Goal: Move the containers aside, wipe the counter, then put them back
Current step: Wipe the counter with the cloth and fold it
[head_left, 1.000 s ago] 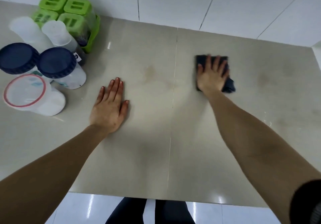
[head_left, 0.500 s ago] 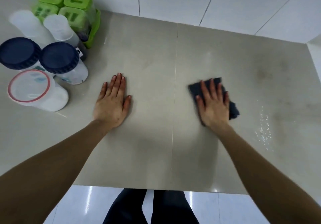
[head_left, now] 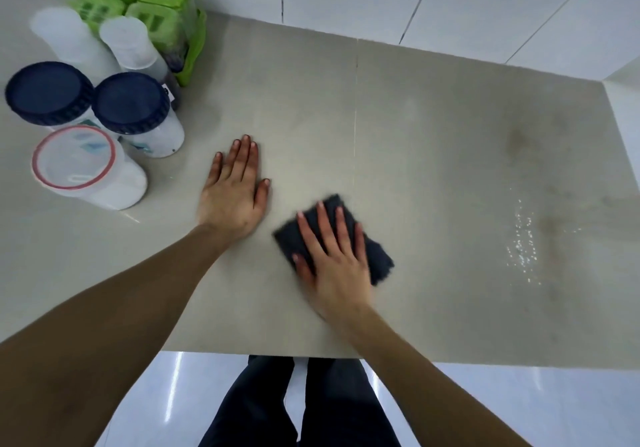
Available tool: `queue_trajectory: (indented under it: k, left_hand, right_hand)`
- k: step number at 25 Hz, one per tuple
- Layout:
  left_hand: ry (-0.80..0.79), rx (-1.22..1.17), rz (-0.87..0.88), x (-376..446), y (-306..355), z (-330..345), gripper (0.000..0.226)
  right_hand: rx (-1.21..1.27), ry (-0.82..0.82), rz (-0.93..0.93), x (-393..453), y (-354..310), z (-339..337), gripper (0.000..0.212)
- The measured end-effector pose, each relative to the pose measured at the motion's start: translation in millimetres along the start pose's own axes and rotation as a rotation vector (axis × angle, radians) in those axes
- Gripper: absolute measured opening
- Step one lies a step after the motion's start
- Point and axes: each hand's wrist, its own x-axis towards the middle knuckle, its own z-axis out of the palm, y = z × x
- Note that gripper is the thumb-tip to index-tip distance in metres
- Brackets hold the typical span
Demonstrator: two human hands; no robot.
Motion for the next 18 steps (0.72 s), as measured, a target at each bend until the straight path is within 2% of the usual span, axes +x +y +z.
queue_trajectory:
  k: [2,4,7,9,11,14,16,18]
  left_hand:
    - [-0.005,-0.002,0.002,-0.8,-0.1,0.1,0.068]
    - [-0.014,-0.003,0.0,-1.8,-1.4,0.4,0.067]
    - [-0.03,-0.002,-0.001,-1.3,-1.1,-0.6,0.066]
    - [-0.049,-0.017,0.009,-2.2,-3.1,-2.3,0.066]
    - [-0.045,-0.058,0.037,2.6,-12.0,-9.2,0.065]
    - [0.005,-0.087,-0.009,19.9,-33.3,-21.4,0.068]
    - [-0.006,-0.062,-0.04,28.1,-40.5,-21.0,0.07]
    - [-0.014,-0.018,-0.043,27.6,-39.3,-14.7,0.069]
  right_hand:
    - [-0.021,-0.003,0.029,-38.7,35.2,-4.4,0.06]
    - [-0.053,0.004,0.159,-40.2,85.1,-14.6,0.061]
    - [-0.043,0.019,0.39,21.6,126.4,-24.5,0.062]
    - [0.018,0.041,0.496,76.7,111.8,-22.7,0.063]
    - [0.017,0.035,0.436,105.8,71.9,-14.9,0.064]
    - [-0.03,0.012,0.103,67.2,22.5,-5.8,0.061]
    - [-0.011,-0.021,-0.012,36.2,37.0,-9.6,0.06]
    - [-0.021,-0.007,0.021,38.7,77.2,-17.6,0.061]
